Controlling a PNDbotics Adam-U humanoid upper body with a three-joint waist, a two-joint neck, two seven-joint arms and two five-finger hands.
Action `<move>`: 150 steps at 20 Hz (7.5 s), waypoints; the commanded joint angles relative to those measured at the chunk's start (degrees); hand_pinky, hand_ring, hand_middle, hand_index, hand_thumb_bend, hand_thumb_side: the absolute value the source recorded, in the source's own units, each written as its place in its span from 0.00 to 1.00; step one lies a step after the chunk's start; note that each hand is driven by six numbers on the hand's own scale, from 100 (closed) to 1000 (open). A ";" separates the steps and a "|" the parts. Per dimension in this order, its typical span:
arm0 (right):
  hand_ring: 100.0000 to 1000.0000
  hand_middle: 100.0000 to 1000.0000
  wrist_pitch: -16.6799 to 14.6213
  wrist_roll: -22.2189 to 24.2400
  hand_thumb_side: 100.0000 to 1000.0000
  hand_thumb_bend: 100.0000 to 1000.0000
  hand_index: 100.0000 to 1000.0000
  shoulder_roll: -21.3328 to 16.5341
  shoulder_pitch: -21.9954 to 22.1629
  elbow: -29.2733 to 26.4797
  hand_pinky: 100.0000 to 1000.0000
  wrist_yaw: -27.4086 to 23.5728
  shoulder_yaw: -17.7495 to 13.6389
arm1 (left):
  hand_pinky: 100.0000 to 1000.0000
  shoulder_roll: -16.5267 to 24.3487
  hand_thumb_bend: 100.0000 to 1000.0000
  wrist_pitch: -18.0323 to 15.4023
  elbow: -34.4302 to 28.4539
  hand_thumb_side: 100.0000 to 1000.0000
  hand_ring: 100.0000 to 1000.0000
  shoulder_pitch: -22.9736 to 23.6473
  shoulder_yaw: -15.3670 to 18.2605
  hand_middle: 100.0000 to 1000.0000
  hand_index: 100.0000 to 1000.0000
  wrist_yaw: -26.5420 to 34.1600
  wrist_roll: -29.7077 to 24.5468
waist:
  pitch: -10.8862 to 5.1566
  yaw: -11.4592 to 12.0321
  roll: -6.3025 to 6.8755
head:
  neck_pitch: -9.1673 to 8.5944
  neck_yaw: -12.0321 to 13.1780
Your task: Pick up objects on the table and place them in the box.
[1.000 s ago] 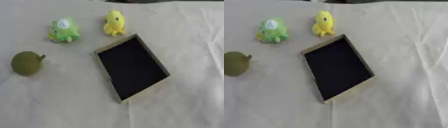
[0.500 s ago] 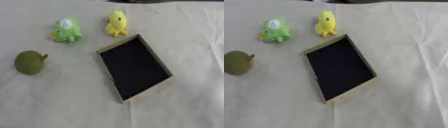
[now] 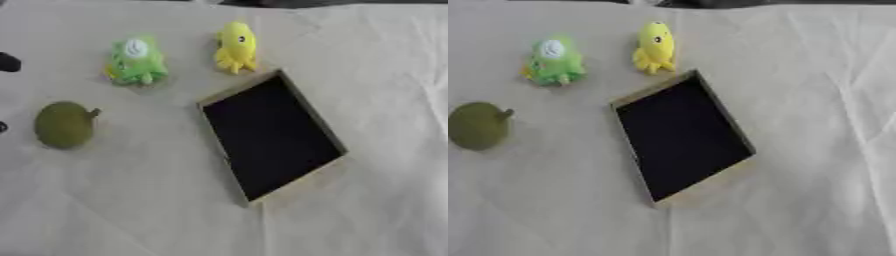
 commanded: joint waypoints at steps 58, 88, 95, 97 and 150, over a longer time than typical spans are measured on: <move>0.85 0.60 1.82 1.79 0.46 0.00 0.75 0.84 0.62 -0.81 0.88 -1.27 -0.41 | 0.90 -5.48 0.31 3.83 6.36 0.21 0.85 -11.89 -10.04 0.77 0.89 -7.49 -21.38 | -0.73 -1.14 0.58 | 0.03 1.67; 0.86 0.60 2.28 1.56 0.46 0.00 0.75 1.44 1.09 -0.81 0.89 -1.78 -0.47 | 0.66 -16.53 0.00 4.99 -12.01 0.10 0.57 -25.84 -12.83 0.51 0.68 2.56 -13.11 | -1.90 -1.30 0.93 | 0.33 2.39; 0.86 0.60 2.25 1.86 0.46 0.00 0.75 2.06 -0.03 -0.81 0.89 -2.32 -0.08 | 0.66 -25.84 0.00 4.45 -10.73 0.15 0.55 -31.65 -15.85 0.48 0.67 7.66 -16.39 | -2.00 -1.70 0.46 | 0.27 2.92; 0.86 0.60 2.25 1.86 0.46 0.00 0.75 2.13 -0.25 -0.81 0.89 -2.42 -0.08 | 0.66 -28.55 0.00 4.59 -9.37 0.16 0.54 -32.24 -16.48 0.48 0.67 8.24 -18.01 | -2.00 -1.82 0.45 | 0.35 2.98; 0.85 0.59 2.43 0.37 0.47 0.00 0.75 1.41 0.85 -0.81 0.89 -2.07 -1.03 | 0.98 -45.38 0.00 2.65 -4.25 0.38 0.86 -24.39 -13.22 0.78 0.91 -1.38 -38.04 | -2.25 0.13 1.40 | 0.99 -0.70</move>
